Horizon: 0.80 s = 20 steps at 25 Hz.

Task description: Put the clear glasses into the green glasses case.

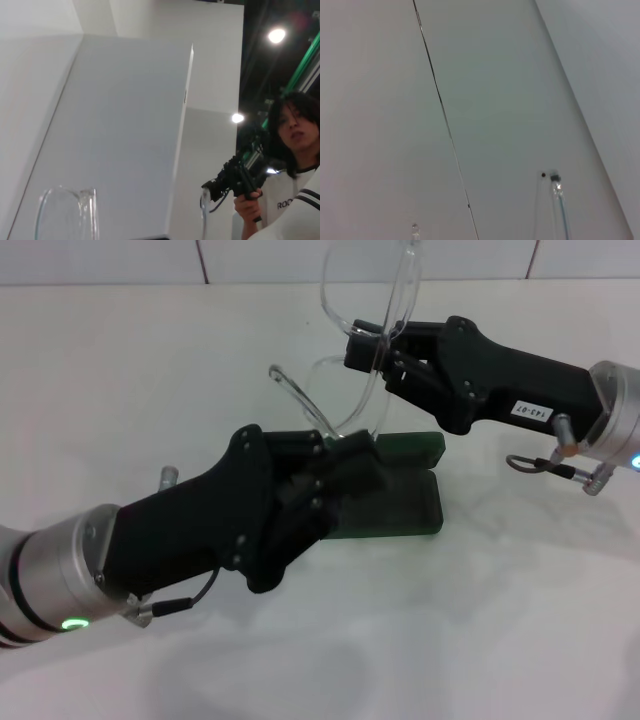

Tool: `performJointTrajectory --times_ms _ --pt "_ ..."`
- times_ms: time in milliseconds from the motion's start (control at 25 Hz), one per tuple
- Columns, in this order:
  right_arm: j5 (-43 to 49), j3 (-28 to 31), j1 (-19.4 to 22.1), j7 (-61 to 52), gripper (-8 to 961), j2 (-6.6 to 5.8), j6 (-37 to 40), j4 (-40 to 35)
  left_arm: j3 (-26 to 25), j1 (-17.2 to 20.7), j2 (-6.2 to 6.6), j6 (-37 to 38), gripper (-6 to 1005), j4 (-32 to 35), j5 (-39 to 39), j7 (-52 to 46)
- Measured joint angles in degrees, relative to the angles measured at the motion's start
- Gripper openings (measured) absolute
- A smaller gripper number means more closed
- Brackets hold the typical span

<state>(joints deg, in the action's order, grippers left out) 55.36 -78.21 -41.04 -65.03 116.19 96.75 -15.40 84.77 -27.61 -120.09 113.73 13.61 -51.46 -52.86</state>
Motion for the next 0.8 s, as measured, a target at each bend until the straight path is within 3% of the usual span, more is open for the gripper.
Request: performJointTrajectory --times_ms 800 --pt "0.09 -7.28 -0.72 -0.08 111 0.0 -2.6 -2.89 0.0 -1.05 -0.32 -2.66 111 -0.61 3.59 -2.03"
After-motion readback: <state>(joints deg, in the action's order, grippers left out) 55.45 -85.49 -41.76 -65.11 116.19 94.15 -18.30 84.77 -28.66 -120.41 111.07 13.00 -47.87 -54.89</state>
